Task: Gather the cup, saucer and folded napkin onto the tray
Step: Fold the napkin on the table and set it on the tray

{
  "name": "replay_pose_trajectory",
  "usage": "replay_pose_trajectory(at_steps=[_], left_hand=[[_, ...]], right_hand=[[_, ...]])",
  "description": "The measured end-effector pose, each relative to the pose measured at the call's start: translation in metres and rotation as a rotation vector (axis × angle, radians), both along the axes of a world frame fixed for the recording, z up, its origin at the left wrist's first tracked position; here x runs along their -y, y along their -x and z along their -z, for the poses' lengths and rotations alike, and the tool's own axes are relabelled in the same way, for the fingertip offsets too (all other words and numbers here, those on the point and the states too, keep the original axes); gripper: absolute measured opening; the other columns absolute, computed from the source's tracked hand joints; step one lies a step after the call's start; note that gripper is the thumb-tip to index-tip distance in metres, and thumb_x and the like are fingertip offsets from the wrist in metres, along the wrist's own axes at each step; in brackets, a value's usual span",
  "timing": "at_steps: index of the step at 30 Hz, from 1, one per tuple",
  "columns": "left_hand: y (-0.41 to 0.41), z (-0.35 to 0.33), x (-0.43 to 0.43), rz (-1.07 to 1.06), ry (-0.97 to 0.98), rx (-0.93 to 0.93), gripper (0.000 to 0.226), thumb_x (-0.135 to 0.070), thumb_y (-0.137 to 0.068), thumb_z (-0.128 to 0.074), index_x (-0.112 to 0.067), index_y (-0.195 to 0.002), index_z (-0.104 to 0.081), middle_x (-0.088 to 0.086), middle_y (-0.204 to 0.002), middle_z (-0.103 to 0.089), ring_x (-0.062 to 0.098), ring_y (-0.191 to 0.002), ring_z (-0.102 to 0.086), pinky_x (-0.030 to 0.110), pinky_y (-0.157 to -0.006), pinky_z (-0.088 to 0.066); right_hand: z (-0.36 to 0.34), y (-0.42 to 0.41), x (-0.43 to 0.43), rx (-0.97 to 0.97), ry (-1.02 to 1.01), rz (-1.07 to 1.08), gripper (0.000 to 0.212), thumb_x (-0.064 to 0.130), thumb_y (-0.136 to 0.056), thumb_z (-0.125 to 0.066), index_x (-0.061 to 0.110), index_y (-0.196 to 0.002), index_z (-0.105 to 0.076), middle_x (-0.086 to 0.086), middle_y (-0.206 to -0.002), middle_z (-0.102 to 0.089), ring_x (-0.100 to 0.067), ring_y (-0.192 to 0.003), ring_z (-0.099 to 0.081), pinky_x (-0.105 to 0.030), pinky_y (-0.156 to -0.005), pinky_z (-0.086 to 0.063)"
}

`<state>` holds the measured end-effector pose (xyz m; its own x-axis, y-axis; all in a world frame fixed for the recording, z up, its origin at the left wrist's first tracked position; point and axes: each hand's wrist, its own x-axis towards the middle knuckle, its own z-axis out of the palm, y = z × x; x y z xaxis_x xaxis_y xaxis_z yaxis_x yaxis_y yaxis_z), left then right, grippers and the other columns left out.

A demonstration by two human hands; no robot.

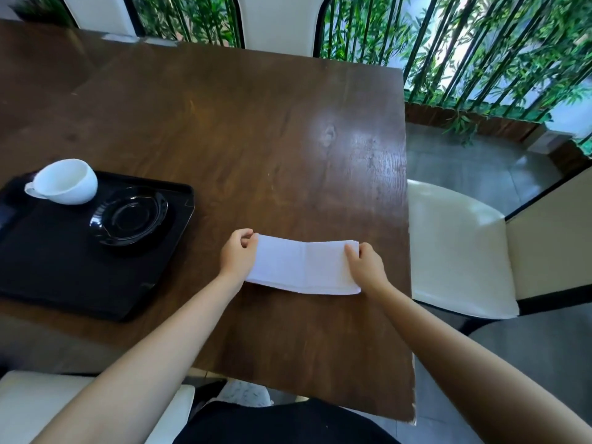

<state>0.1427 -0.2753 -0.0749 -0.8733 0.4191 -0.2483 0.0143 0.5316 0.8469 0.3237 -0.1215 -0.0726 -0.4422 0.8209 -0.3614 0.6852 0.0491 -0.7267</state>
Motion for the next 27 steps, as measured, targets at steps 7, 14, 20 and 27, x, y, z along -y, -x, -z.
replay_pose_trajectory(at_steps=[7, 14, 20, 27], left_hand=[[-0.010, 0.009, 0.003, 0.115, 0.146, -0.123, 0.049, -0.008, -0.087, -0.057, -0.011, -0.134, -0.043, 0.011, -0.135, -0.049, 0.025, -0.121, -0.048, 0.033, -0.097, -0.041], [-0.086, 0.009, -0.017, 0.595, 0.353, -0.600, 0.051, -0.011, -0.096, -0.031, -0.009, -0.146, -0.022, 0.009, -0.158, -0.011, 0.024, -0.145, -0.007, 0.035, -0.117, 0.005], [-0.102, 0.033, -0.008, 0.778, 0.549, -0.649, 0.054, -0.033, -0.100, -0.014, -0.017, -0.147, 0.008, 0.003, -0.158, 0.011, 0.019, -0.144, 0.014, 0.034, -0.113, 0.015], [-0.081, 0.017, -0.014, 0.821, 0.428, -0.465, 0.052, -0.022, -0.099, -0.027, -0.017, -0.148, -0.011, 0.001, -0.159, -0.008, 0.017, -0.146, -0.006, 0.032, -0.117, -0.004]], right_hand=[[0.010, -0.006, -0.001, 0.008, -0.041, -0.021, 0.030, 0.025, -0.092, -0.051, 0.004, -0.114, -0.050, -0.001, -0.100, -0.054, -0.015, -0.084, -0.050, -0.017, -0.055, -0.033], [0.011, -0.007, 0.002, -0.022, -0.033, 0.018, 0.021, 0.029, -0.093, -0.049, 0.013, -0.107, -0.053, 0.003, -0.096, -0.055, -0.008, -0.077, -0.052, -0.016, -0.056, -0.037], [0.000, -0.013, -0.002, -0.065, -0.051, -0.013, 0.013, 0.030, -0.092, -0.049, 0.018, -0.094, -0.053, 0.003, -0.090, -0.057, -0.010, -0.076, -0.056, -0.028, -0.066, -0.052], [-0.027, -0.005, -0.006, -0.169, 0.050, -0.077, 0.023, 0.020, -0.089, -0.053, 0.011, -0.110, -0.057, -0.004, -0.101, -0.063, -0.020, -0.089, -0.064, -0.025, -0.056, -0.054]])
